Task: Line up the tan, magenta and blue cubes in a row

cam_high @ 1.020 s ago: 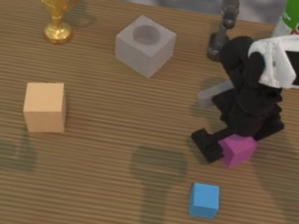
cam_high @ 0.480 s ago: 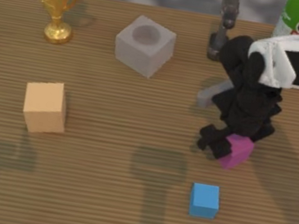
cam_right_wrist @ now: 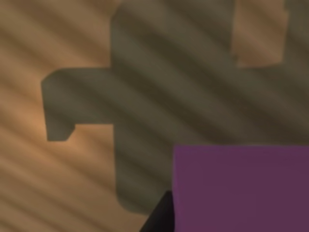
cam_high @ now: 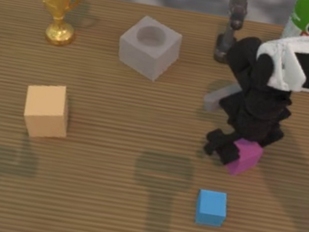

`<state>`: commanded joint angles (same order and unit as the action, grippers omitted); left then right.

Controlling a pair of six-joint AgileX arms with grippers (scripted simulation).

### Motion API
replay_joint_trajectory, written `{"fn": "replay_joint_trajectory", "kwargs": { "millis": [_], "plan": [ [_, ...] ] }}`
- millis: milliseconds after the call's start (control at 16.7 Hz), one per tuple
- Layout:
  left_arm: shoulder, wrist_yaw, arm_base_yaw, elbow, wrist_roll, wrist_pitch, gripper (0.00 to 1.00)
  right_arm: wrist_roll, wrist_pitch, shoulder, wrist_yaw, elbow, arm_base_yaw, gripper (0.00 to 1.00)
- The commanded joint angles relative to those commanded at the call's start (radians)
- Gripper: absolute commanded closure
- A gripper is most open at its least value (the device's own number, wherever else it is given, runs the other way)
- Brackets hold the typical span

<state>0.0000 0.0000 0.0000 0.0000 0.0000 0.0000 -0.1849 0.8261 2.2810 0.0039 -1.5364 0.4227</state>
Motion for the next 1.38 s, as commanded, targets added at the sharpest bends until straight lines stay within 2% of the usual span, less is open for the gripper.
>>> {"fn": "replay_joint_trajectory", "kwargs": {
  "millis": [300, 720, 1020, 1200, 1380],
  "plan": [
    [0.0, 0.0, 0.0, 0.0, 0.0, 0.0, 0.0, 0.003, 0.026, -0.03, -0.004, -0.019, 0.002, 1.0],
    [0.0, 0.0, 0.0, 0.0, 0.0, 0.0, 0.0, 0.0, 0.235, -0.116, -0.005, -0.136, 0.011, 1.0],
    [0.0, 0.0, 0.0, 0.0, 0.0, 0.0, 0.0, 0.004, 0.238, -0.117, -0.006, -0.138, 0.007, 1.0],
    [0.0, 0.0, 0.0, 0.0, 0.0, 0.0, 0.0, 0.069, 0.243, -0.118, -0.004, -0.141, 0.037, 1.0],
    [0.0, 0.0, 0.0, 0.0, 0.0, 0.0, 0.0, 0.223, 0.251, -0.128, -0.002, -0.137, 0.103, 1.0]
  ]
}}
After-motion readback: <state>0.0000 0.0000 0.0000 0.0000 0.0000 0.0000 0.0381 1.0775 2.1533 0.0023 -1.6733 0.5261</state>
